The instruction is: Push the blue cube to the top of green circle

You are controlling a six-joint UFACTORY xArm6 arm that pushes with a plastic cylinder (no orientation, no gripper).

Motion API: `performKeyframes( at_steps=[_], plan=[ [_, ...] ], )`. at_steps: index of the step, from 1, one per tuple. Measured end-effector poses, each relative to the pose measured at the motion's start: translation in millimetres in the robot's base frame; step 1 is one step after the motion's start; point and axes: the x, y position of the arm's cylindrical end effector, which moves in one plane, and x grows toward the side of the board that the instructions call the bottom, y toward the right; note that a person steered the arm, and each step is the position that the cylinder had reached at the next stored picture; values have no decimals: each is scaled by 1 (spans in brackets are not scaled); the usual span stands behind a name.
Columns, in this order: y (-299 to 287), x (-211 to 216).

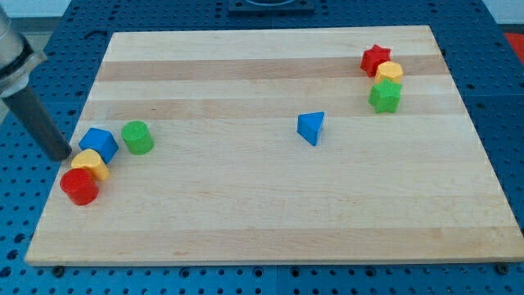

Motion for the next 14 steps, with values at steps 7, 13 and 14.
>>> performKeyframes(
  at_steps=[7,13,14],
  plan=[
    [185,-13],
    [-2,-44],
    [-2,-21]
  ],
)
